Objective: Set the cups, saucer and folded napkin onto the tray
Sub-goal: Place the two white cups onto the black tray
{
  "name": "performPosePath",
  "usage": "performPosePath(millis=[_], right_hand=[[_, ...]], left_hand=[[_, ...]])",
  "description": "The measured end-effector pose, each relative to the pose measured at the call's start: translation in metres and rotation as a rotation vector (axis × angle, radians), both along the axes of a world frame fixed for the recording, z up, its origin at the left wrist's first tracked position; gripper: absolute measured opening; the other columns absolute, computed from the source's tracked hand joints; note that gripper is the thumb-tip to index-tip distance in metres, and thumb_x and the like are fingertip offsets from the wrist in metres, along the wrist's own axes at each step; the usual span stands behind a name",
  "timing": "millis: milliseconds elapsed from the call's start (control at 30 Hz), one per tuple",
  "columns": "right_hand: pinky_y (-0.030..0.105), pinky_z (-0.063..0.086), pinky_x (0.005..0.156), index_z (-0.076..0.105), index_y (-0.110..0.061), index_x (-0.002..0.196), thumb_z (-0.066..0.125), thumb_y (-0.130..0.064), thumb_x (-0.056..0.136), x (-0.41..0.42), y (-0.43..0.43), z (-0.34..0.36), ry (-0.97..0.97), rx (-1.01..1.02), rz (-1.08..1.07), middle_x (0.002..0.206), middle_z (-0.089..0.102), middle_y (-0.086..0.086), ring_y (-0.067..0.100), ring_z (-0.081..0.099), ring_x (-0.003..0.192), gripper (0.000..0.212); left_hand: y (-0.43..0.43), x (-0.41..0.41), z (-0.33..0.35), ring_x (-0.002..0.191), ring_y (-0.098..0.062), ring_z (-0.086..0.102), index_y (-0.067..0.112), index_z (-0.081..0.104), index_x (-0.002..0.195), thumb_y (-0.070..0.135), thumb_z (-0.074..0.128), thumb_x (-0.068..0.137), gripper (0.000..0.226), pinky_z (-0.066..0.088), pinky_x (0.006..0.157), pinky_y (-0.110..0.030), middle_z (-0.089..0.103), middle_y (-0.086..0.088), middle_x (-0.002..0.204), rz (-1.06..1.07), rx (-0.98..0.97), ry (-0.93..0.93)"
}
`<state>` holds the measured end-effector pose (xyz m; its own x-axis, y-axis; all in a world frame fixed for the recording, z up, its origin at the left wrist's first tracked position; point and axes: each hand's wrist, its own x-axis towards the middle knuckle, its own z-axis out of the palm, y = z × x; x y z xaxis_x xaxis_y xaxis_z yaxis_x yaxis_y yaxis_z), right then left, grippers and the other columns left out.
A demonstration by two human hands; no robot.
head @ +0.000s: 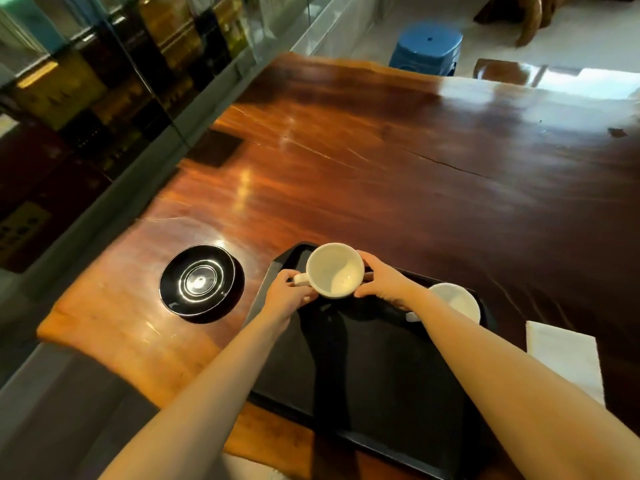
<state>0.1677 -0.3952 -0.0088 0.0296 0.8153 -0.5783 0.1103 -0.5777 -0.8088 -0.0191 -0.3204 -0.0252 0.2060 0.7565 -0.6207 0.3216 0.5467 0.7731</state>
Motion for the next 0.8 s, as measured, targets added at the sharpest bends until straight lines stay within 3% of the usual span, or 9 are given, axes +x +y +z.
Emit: performPosePath(millis=[200,333,433,533,700,800], right_hand=[[0.037,0.04,0.098,0.03,-0.026,0.143,0.063,0.011,0.076,-0.012,0.001,-0.006,-0.02,-0.012,-0.001,0.141,0.042,0.006,0.021,0.045,0.119,0.083],[0.044,0.04,0.105,0.031,-0.027,0.143,0.064,0.01,0.075,-0.013,0.004,-0.01,-0.038,-0.022,-0.001,0.141,0.043,0.005,0.025,0.046,0.124,0.084],[0.048,0.038,0.108,0.029,-0.026,0.144,0.066,0.008,0.075,-0.013,0.005,-0.007,-0.07,-0.058,0.014,0.143,0.04,0.006,0.025,0.045,0.124,0.085],[0.044,0.04,0.105,0.03,-0.022,0.143,0.064,0.008,0.077,-0.011,0.008,0.002,-0.126,-0.08,0.063,0.143,0.041,0.007,0.026,0.046,0.124,0.08],[0.039,0.047,0.1,0.03,-0.016,0.145,0.062,0.003,0.081,-0.001,0.013,0.023,-0.269,-0.16,0.143,0.148,0.038,0.008,0.027,0.043,0.13,0.074],[0.04,0.045,0.101,0.032,-0.012,0.144,0.061,0.002,0.084,0.005,0.013,0.037,-0.331,-0.215,0.17,0.146,0.04,0.01,0.028,0.044,0.13,0.068]], left_hand=[[-0.001,-0.011,-0.001,0.099,-0.029,0.061,0.012,0.053,0.083,-0.013,0.062,0.078,0.027,0.056,0.087,-0.04,0.058,-0.018,0.103,0.02,-0.055,-0.042],[0.002,-0.019,0.003,0.095,-0.027,0.063,0.007,0.056,0.103,-0.014,0.056,0.082,0.03,0.058,0.076,-0.03,0.06,-0.019,0.108,-0.025,-0.058,-0.014],[0.008,-0.026,0.01,0.1,-0.029,0.063,0.005,0.056,0.119,-0.012,0.056,0.082,0.041,0.057,0.079,-0.032,0.061,-0.02,0.113,-0.124,-0.04,0.041],[0.016,-0.029,0.018,0.1,-0.029,0.064,0.01,0.052,0.129,-0.006,0.057,0.082,0.05,0.057,0.084,-0.039,0.06,-0.015,0.111,-0.23,0.002,0.15],[0.029,-0.032,0.044,0.098,-0.025,0.06,0.011,0.052,0.129,0.008,0.056,0.087,0.041,0.056,0.088,-0.044,0.055,-0.008,0.11,-0.503,0.109,0.424],[0.036,-0.032,0.062,0.102,-0.029,0.062,0.01,0.053,0.129,0.01,0.05,0.09,0.039,0.056,0.088,-0.044,0.058,-0.012,0.122,-0.625,0.169,0.561]])
